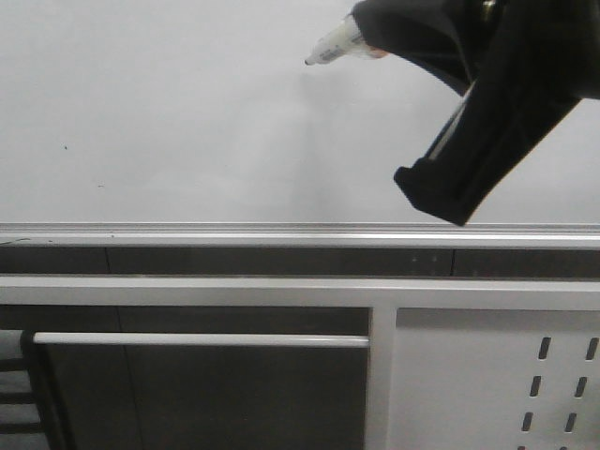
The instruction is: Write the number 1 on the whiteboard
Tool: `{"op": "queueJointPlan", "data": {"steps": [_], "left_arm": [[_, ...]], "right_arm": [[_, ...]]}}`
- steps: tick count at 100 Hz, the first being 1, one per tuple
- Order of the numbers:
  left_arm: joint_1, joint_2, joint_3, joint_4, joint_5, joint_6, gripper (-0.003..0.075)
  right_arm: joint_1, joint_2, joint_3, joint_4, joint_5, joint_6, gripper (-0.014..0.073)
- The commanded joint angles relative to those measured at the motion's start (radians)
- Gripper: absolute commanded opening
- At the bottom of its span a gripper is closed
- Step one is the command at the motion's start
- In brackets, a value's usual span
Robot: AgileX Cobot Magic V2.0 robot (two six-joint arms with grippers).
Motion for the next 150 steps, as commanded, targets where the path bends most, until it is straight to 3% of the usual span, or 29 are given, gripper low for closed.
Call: {"op": "queueJointPlan", "data": {"steps": [1, 63, 90, 124, 150], "left_arm": [[0.002, 0.013, -0.026, 0.003, -0.081, -0.009, 0.0086], [0.002, 0.013, -0.026, 0.003, -0.083, -0.009, 0.0086], [0.002, 0.013, -0.026, 0.003, -0.083, -0.009, 0.0086], [0.002, 0.013, -0.026, 0.003, -0.083, -0.009, 0.0086], [0.002, 0.013, -0.026, 0.003, -0.083, -0.009, 0.0086]], "right_arm": [[0.0, 0.0, -0.031, -0.015, -0.114, -0.005, -0.0051], [-0.004, 0.016, -0.075, 0.112, -0.132, -0.003, -0.0053], [-0.073, 0.016, -0.09, 0.116, -0.091, -0.003, -0.0053], [-0.073, 0.016, -0.09, 0.136, -0.089, -0.003, -0.0053], [-0.073, 0.016, -0.09, 0.212, 0.038, -0.001, -0.0053]]}}
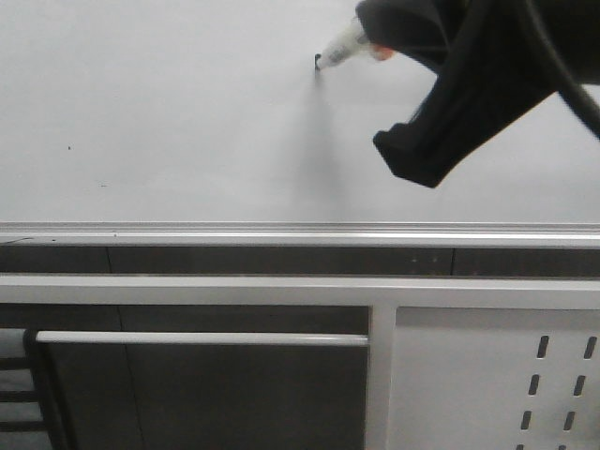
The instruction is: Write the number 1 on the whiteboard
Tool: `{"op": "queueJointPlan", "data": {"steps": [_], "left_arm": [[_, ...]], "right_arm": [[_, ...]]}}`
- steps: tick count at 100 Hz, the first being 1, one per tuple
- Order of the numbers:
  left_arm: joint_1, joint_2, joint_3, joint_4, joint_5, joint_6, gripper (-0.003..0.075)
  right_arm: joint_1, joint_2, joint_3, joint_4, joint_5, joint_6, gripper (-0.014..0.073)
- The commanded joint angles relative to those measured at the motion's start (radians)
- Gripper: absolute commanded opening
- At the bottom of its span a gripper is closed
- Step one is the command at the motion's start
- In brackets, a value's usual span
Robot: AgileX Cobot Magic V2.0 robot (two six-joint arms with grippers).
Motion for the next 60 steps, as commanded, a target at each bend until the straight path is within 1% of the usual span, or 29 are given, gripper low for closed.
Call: {"op": "queueJointPlan", "data": {"steps": [1, 10, 19, 49, 60], "left_arm": [[0.002, 0.013, -0.026, 0.003, -0.084, -0.008, 0.0086], [0.002, 0.013, -0.026, 0.003, -0.087, -0.008, 0.0086], [0.002, 0.013, -0.026, 0.003, -0.089, -0.008, 0.0086], [0.002, 0.013, -0.026, 0.003, -0.09, -0.008, 0.0086], [0.002, 0.013, -0.026, 0.003, -0.09, -0.008, 0.0086]], "right_arm": [[-0.023, -0.013, -0.031, 0.103, -0.033, -0.005, -0.0053], [-0.023, -0.011, -0.029, 0.137, 0.003, 0.014, -0.0053], [-0.023, 0.006, -0.022, 0.168, 0.005, 0.016, -0.0053], [-0.021, 0.086, -0.02, 0.167, -0.003, 0.015, -0.0053], [-0.019, 0.081, -0.02, 0.153, -0.043, 0.015, -0.0053]]}}
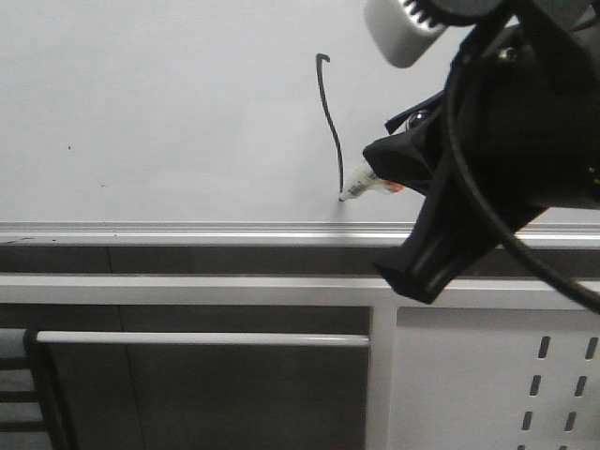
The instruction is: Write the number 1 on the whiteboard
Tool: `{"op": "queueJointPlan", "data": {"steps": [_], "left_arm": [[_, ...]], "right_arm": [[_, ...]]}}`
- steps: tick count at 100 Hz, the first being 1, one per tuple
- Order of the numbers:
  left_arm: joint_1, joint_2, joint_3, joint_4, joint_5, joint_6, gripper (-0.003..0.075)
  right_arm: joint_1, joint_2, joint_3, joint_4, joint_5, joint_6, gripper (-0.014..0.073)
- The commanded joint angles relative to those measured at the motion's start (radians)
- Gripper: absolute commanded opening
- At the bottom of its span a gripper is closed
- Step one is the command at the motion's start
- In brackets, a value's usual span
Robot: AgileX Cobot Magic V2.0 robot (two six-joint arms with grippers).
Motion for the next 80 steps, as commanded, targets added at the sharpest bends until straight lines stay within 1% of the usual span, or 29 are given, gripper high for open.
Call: {"op": "queueJointPlan", "data": {"steps": [1, 12, 19, 33, 48, 63, 70, 75, 80], "left_arm": [[0.002, 0.013, -0.026, 0.003, -0.084, -0.008, 0.0086], [0.002, 0.013, -0.026, 0.003, -0.084, -0.008, 0.0086], [0.002, 0.013, -0.026, 0.003, -0.08, -0.008, 0.0086], [0.002, 0.013, -0.026, 0.003, -0.074, -0.008, 0.0086], [0.002, 0.013, -0.032, 0.003, -0.077, -0.008, 0.0086], [0.002, 0.039, -0.077, -0.001, -0.083, -0.008, 0.0091], [0.002, 0.08, -0.119, -0.003, -0.052, -0.006, 0.0136], [-0.001, 0.122, -0.165, -0.01, -0.001, 0.01, 0.0204], [-0.007, 0.172, -0.21, -0.031, 0.053, 0.056, 0.03]], "right_arm": [[-0.012, -0.022, -0.02, 0.009, -0.151, -0.006, -0.0053], [0.017, -0.082, -0.022, 0.009, -0.129, -0.01, -0.0077], [0.058, -0.145, -0.022, 0.019, -0.077, -0.024, -0.0079], [0.154, -0.294, -0.025, 0.085, 0.043, -0.045, -0.0079], [0.229, -0.453, -0.084, 0.218, 0.23, -0.056, -0.0078], [0.236, -0.493, -0.196, 0.348, 0.444, -0.055, -0.0078], [0.236, -0.48, -0.244, 0.373, 0.516, -0.055, -0.0078], [0.236, -0.459, -0.273, 0.382, 0.549, -0.055, -0.0078], [0.236, -0.431, -0.299, 0.405, 0.566, -0.055, -0.0078]]}}
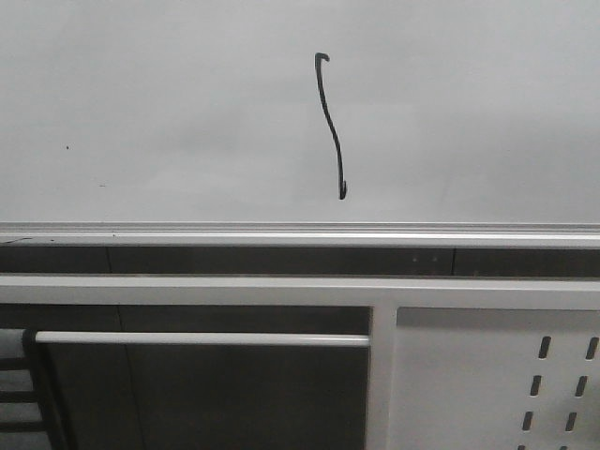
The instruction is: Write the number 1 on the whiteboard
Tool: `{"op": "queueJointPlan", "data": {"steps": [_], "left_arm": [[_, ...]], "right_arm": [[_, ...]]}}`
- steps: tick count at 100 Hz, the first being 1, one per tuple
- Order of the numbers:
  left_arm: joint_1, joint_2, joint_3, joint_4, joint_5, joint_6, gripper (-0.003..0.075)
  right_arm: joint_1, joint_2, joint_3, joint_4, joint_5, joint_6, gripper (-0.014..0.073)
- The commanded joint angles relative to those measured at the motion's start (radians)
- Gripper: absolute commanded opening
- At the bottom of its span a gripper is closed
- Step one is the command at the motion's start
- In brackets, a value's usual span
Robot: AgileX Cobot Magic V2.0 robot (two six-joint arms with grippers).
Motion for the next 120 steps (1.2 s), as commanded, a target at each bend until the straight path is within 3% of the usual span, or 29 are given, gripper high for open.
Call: {"op": "queueJointPlan", "data": {"steps": [1, 10, 22, 32, 53, 77, 120], "left_arm": [[-0.007, 0.098, -0.105, -0.032, 0.027, 0.065, 0.0312], [-0.037, 0.188, -0.19, -0.128, 0.123, 0.217, 0.0388], [-0.087, 0.297, -0.286, -0.288, 0.249, 0.435, 0.0352], [-0.135, 0.357, -0.333, -0.361, 0.341, 0.515, 0.0319], [-0.243, 0.426, -0.346, -0.381, 0.451, 0.568, 0.0314], [-0.371, 0.492, -0.347, -0.39, 0.439, 0.57, 0.0314], [-0.386, 0.529, -0.357, -0.394, 0.37, 0.565, 0.0314]], "right_arm": [[0.0, 0.034, -0.077, 0.025, 0.028, -0.011, -0.0078], [-0.001, 0.081, -0.104, 0.057, 0.026, -0.011, -0.0078], [-0.001, 0.132, -0.111, 0.073, 0.032, -0.011, -0.0078], [-0.001, 0.15, -0.111, 0.079, 0.046, -0.011, -0.0079], [-0.001, 0.15, -0.111, 0.079, 0.116, -0.013, -0.0079], [-0.001, 0.15, -0.113, 0.03, 0.21, -0.017, -0.0079], [0.0, 0.15, -0.17, -0.056, 0.298, -0.019, -0.0079]]}}
